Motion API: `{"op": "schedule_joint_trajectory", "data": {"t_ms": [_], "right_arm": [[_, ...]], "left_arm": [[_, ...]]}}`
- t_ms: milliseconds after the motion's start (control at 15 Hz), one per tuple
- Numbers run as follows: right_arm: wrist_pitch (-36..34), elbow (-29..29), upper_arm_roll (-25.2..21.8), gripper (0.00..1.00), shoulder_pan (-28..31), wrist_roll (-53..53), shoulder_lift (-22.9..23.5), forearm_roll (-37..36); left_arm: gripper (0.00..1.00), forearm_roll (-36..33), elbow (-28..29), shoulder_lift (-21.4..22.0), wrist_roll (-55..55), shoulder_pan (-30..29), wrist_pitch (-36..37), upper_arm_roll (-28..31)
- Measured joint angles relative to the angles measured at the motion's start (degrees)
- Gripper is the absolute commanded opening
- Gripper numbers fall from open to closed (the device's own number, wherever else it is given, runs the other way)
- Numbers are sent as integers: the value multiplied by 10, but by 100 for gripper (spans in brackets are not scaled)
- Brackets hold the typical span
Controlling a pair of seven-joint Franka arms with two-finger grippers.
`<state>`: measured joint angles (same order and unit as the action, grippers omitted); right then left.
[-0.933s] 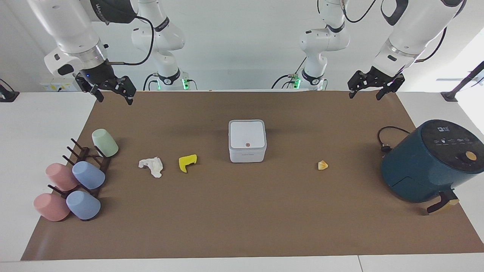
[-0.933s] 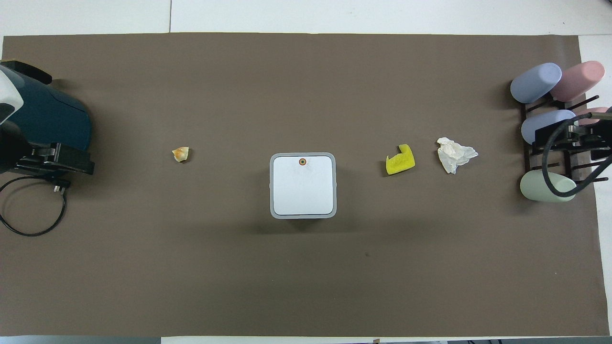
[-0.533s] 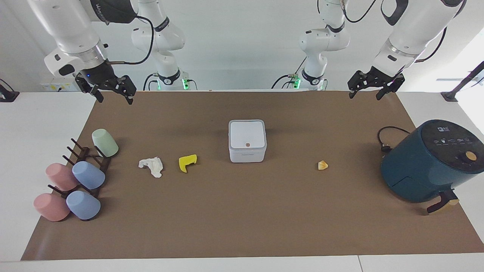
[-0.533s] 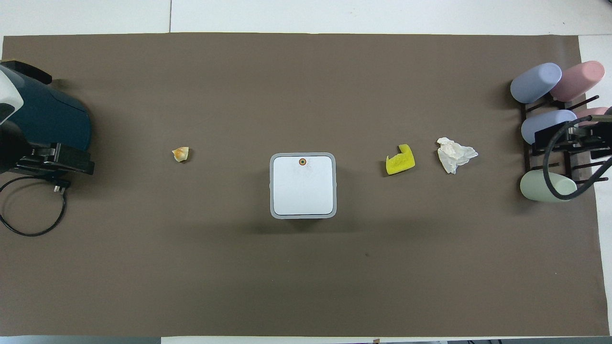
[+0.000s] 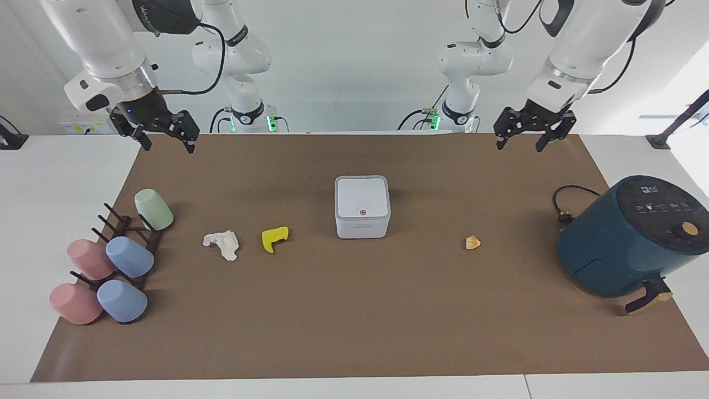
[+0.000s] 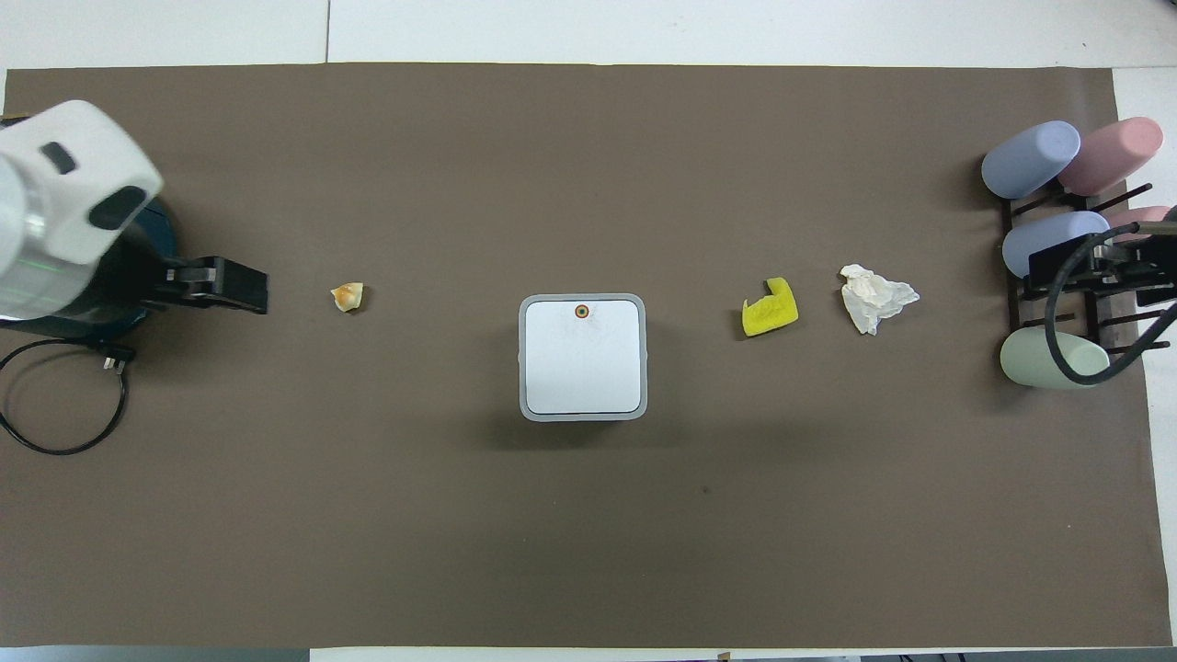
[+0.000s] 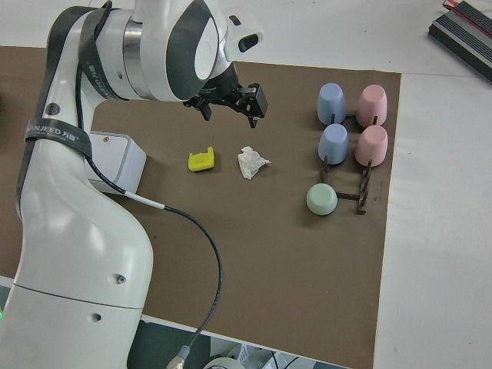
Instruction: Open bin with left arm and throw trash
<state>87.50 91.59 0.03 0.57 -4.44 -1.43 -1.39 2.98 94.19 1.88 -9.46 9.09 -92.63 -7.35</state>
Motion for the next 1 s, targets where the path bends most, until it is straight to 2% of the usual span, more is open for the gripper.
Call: {"op": "schedule_joint_trajectory", "data": {"t_ms": [67, 133, 333, 533, 733, 1000], "right_arm": [[0, 0, 0, 100, 0, 1, 0, 0], [0, 0, 1, 100, -1, 1, 0, 0], [0, 1, 2, 100, -3, 1, 0, 0], [28, 17, 2, 100, -3, 1, -2, 0], [113, 82, 2, 100, -2, 1, -15, 0], [225, 177, 1, 100, -2, 1, -25, 0]], "left_arm": [[10, 1, 0, -16, -40, 36, -18, -2], [0, 1, -1, -37, -82, 71, -36, -3], [0, 1, -37, -128, -177, 152, -85, -4], [0, 1, -68, -197, -212, 190, -146, -4], [0, 1, -67, -217, -212, 197, -180, -4], [0, 1, -49, -222, -212, 208, -212, -4]]}}
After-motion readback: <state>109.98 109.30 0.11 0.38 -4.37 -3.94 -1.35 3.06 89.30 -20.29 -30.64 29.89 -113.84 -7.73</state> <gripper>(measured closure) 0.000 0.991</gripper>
